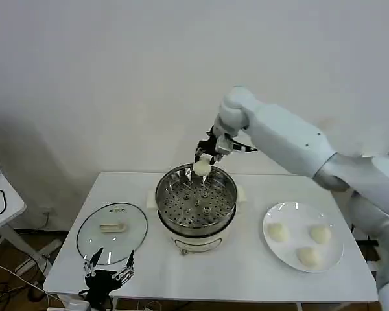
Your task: Take steamed baozi put them in steamer then cover it.
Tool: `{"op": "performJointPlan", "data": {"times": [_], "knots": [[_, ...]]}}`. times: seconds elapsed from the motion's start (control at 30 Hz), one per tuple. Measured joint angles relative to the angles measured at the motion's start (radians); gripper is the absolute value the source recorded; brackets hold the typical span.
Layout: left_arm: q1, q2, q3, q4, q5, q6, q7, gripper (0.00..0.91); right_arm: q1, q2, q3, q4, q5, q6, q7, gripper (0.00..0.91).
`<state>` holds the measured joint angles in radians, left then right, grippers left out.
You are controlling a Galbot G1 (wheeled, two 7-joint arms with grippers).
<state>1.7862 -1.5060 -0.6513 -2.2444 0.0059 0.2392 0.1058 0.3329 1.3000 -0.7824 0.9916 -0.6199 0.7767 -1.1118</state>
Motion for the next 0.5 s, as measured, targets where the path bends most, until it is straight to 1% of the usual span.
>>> {"op": "performJointPlan", "data": {"times": [0.23, 0.5], "knots": [[0.000, -0.004, -0.005, 0.007, -0.001, 0.001, -0.001, 0.907, -0.038, 0.043, 0.024, -0.038, -0.067, 0.022, 0.004, 0.504], [-0.007, -0.004, -0.002, 0.021, -0.001, 0.003, 0.000, 0.907, -0.073, 0.080, 0.046, -0.069, -0.106, 0.027, 0.011, 0.504]]}}
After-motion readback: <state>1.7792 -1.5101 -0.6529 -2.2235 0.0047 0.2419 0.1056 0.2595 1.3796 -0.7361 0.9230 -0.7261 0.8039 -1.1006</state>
